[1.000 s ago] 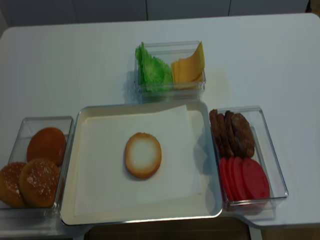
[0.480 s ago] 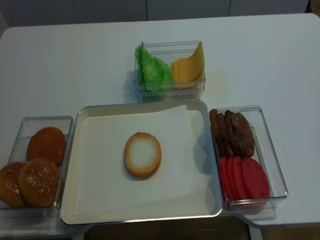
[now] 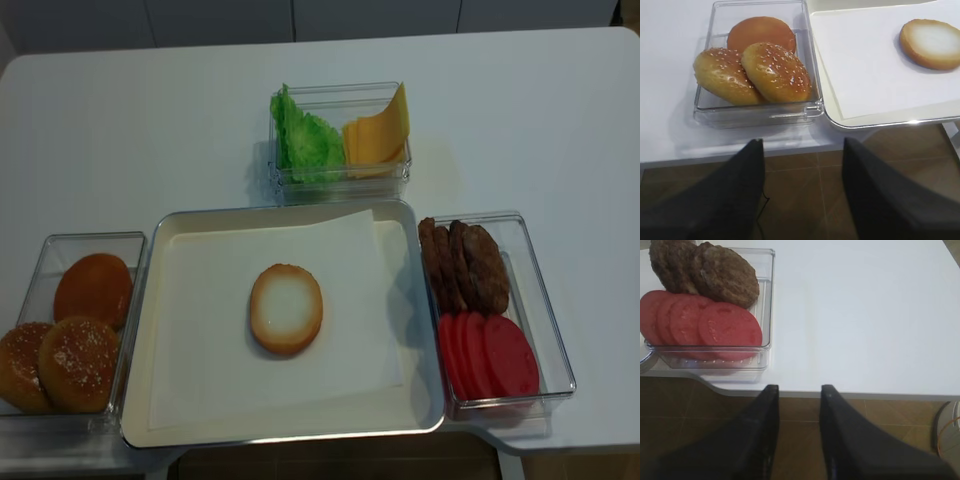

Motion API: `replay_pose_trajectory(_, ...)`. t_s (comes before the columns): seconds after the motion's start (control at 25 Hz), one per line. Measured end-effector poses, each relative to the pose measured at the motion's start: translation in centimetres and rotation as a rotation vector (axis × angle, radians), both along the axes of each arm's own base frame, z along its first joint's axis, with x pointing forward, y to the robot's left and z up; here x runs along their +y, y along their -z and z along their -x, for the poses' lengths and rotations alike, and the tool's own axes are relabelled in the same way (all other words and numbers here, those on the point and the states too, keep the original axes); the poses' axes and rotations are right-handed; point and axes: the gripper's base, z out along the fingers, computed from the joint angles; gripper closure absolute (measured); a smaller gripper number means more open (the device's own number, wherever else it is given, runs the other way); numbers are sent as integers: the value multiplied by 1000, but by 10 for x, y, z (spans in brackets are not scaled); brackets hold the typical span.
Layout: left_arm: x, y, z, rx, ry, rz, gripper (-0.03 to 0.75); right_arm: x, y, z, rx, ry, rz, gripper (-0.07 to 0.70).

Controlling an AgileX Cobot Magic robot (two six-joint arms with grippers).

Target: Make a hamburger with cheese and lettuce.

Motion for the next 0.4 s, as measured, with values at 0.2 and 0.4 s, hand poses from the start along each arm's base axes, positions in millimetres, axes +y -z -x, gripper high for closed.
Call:
replay_pose_trajectory(0.2,0,0,0,0,0,0,342,0,0,0,0,0,0,415)
replay_pose_trajectory(0.4,0,0,0,0,0,0,344,0,0,0,0,0,0,415)
